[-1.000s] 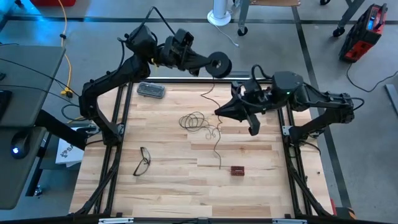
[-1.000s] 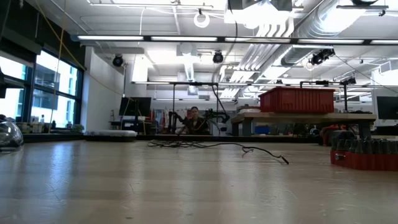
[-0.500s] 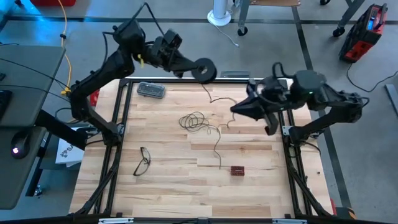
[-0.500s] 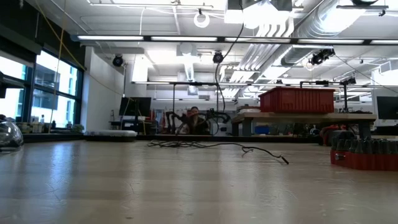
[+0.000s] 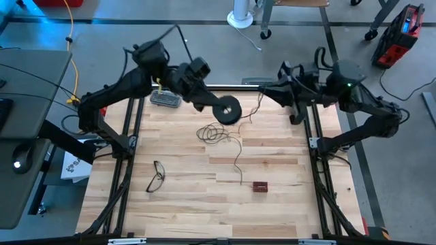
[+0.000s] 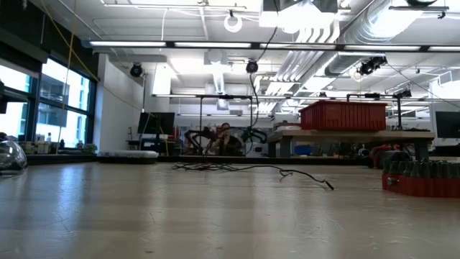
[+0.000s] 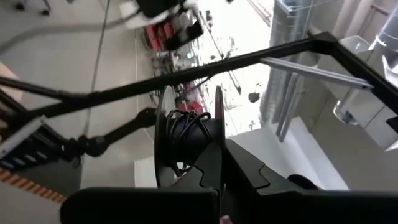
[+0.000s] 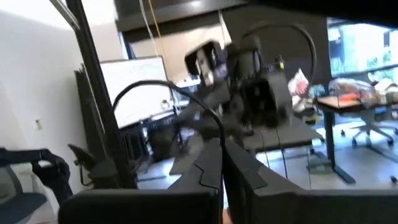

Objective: Coil cords
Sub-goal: Coil the black wire into the spool

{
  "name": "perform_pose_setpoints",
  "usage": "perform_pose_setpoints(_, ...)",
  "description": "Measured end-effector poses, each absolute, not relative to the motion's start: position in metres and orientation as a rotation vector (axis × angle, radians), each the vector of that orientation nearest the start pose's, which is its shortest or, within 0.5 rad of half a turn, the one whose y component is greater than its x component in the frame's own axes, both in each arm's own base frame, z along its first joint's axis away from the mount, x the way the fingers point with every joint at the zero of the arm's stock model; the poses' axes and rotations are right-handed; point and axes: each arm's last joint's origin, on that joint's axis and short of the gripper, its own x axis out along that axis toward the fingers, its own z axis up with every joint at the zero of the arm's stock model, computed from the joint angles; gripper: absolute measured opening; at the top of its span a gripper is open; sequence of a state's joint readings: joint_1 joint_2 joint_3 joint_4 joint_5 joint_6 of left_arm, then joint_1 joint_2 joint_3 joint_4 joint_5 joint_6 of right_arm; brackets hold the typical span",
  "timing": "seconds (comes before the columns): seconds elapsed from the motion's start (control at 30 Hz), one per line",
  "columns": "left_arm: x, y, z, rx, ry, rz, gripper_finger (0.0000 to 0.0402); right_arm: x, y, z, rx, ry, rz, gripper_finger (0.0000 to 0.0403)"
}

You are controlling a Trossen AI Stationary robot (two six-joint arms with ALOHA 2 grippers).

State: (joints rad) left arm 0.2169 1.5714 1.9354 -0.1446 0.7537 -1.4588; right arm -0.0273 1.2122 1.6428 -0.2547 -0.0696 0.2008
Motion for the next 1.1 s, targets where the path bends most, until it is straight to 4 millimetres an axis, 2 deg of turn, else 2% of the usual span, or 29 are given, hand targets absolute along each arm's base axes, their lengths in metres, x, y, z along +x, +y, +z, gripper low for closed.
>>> perform_pose_setpoints(0.13, 0.326, 0.041, 0.523, -1.350, 0.256, -0.601, 0.0000, 0.225, -0.013, 0.525, 0.181, -0.195, 0.064, 0.0000)
perform_pose_setpoints(0.3, 0.342, 0.035, 0.524, -1.386, 0.220, -0.717, 0.0000, 0.232, -0.029, 0.522, 0.176, -0.190, -0.006, 0.0000)
perform_pose_setpoints(0.6, 0.365, 0.035, 0.516, -1.425, 0.182, -0.813, 0.0000, 0.264, -0.054, 0.501, 0.271, -0.108, -0.069, 0.0000)
perform_pose_setpoints(0.8, 0.362, 0.046, 0.521, -1.333, 0.060, -0.800, 0.0000, 0.275, -0.052, 0.492, 0.347, -0.054, -0.035, 0.0000)
perform_pose_setpoints(0.93, 0.358, 0.055, 0.525, -1.304, -0.015, -0.795, 0.0000, 0.277, -0.042, 0.495, 0.352, -0.083, 0.010, 0.0000)
perform_pose_setpoints(1.1, 0.355, 0.061, 0.526, -1.311, -0.018, -0.787, 0.0000, 0.280, -0.030, 0.500, 0.384, -0.134, 0.049, 0.0000)
